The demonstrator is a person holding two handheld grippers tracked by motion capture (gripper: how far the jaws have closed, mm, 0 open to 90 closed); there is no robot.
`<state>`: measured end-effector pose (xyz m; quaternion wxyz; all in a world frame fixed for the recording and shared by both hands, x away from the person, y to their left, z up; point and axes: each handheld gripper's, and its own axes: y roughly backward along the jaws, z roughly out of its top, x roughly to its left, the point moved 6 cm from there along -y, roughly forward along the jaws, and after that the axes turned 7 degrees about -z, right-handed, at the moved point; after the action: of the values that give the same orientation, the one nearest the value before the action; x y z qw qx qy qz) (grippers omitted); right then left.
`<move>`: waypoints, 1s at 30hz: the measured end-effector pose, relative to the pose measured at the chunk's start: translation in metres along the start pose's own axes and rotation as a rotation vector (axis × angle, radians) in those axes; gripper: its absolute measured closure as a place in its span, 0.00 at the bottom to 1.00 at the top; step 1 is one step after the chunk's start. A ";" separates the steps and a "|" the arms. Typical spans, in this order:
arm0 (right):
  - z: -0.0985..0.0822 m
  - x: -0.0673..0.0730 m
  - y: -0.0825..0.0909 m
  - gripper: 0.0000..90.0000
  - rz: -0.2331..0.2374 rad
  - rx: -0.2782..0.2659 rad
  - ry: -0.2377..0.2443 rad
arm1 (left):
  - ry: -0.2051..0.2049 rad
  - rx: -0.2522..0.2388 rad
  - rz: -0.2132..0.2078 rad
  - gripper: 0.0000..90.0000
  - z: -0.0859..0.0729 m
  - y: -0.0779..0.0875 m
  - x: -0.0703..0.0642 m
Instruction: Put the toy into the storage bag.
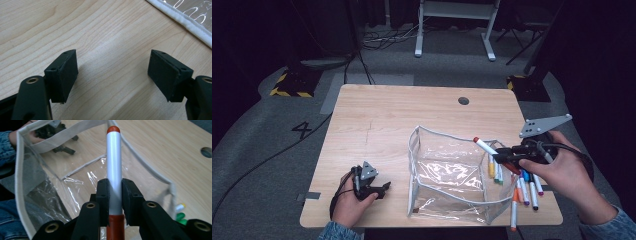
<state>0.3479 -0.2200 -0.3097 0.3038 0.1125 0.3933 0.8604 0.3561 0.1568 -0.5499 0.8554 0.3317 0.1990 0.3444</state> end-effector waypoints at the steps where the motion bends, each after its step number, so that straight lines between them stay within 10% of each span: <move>1: 0.002 0.004 -0.002 0.86 0.014 0.005 0.006 | 0.002 0.000 -0.001 0.27 0.000 0.000 0.000; 30: 0.014 0.065 -0.100 0.85 0.190 0.266 0.201 | -0.011 0.001 0.001 0.26 0.001 -0.001 0.001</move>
<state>0.3457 -0.1210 -0.3774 0.1629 0.1018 0.5197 0.8325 0.3576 0.1567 -0.5497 0.8563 0.3340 0.1941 0.3429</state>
